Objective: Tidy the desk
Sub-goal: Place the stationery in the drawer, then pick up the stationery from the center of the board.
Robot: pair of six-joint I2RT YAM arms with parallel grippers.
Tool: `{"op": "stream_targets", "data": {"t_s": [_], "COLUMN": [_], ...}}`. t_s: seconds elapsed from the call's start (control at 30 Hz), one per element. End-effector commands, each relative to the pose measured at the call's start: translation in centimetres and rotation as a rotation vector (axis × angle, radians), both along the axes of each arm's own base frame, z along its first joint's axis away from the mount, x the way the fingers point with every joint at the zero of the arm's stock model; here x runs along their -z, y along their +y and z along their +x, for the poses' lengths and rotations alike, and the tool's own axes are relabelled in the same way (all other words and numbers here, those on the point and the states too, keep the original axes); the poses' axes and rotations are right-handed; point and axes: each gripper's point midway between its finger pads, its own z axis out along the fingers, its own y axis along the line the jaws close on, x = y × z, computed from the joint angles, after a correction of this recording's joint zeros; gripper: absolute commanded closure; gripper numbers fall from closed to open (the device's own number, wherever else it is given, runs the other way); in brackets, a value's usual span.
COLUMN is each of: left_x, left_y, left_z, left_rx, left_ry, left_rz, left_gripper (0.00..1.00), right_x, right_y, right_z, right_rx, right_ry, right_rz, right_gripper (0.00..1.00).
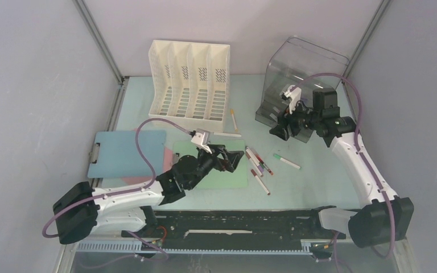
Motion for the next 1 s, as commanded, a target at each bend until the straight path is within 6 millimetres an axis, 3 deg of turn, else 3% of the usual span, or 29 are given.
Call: {"op": "stream_targets", "data": {"t_s": [0.0, 0.2, 0.57, 0.8, 0.97], "left_x": [-2.1, -0.6, -0.5, -0.1, 0.7], "left_y": [-1.9, -2.5, -3.3, -0.3, 1.8], "left_z": [-0.5, -0.4, -0.9, 1.0, 1.5], "left_rx": [0.063, 0.063, 0.132, 0.109, 0.086], "left_ry": [0.046, 0.101, 0.218, 0.271, 0.274], "left_rz": [-0.138, -0.141, -0.278, -0.373, -0.373], "left_gripper": [0.00, 0.00, 0.00, 0.00, 0.00], "right_x": [1.3, 3.3, 8.6, 12.3, 14.3], "right_y": [-0.8, -1.3, 1.9, 3.6, 3.7], "right_z": [0.7, 1.3, 0.5, 0.1, 0.0], "right_rx": [0.026, 0.036, -0.063, -0.091, -0.090], "right_ry": [0.002, 0.030, 0.136, 0.191, 0.220], "right_rz": [-0.065, -0.136, -0.269, -0.380, -0.451], "right_gripper": [0.32, 0.34, 0.35, 0.37, 0.37]}}
